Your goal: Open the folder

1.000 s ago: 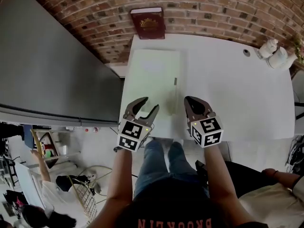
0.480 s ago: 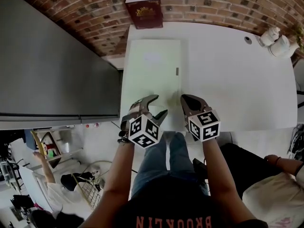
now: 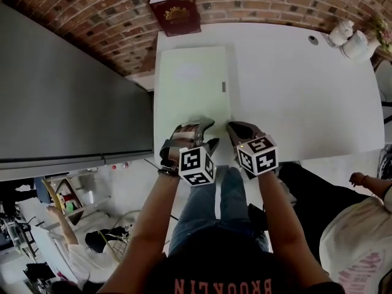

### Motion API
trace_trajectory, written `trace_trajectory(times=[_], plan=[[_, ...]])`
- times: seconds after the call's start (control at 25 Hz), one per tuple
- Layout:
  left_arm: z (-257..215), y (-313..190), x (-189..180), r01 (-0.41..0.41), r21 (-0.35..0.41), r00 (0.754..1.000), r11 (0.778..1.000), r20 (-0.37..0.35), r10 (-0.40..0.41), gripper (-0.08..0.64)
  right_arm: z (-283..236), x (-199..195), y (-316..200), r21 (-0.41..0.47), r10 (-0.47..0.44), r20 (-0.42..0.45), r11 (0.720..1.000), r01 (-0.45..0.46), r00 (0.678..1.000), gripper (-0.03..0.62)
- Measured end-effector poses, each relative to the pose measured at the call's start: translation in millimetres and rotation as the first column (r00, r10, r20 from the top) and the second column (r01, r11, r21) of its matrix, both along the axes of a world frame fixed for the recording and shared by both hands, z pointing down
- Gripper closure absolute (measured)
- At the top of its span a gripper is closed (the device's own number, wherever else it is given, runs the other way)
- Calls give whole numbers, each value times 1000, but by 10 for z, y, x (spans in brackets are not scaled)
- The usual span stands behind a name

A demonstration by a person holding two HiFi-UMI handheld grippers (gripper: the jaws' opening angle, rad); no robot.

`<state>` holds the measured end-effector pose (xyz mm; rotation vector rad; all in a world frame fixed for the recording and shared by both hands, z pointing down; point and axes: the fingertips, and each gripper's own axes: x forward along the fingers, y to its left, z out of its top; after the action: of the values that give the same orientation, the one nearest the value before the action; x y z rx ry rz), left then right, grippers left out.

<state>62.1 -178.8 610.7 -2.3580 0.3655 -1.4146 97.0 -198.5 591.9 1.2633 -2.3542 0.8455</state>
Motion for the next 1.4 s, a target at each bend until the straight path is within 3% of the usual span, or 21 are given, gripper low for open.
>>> trace_trajectory(times=[0.2, 0.28, 0.52, 0.92, 1.4], plan=[[-48, -31, 66, -50, 60, 999, 997, -4, 51, 405, 24, 9, -3, -40, 29, 10, 999, -28, 1000, 594], [-57, -19, 85, -73, 69, 997, 995, -6, 74, 418, 31, 19, -9, -63, 41, 24, 997, -40, 999, 594], [-143, 34, 95, -78, 35, 994, 996, -67, 81, 483, 48, 26, -1, -95, 55, 7, 994, -54, 998, 594], [-316, 17, 68, -44, -49, 988, 998, -153, 36, 517, 73, 35, -5, -136, 69, -58, 988, -76, 996, 594], [-678, 8, -53, 10, -41, 966, 999, -259, -20, 519, 94, 49, 2, -173, 45, -143, 982, -70, 989, 592]])
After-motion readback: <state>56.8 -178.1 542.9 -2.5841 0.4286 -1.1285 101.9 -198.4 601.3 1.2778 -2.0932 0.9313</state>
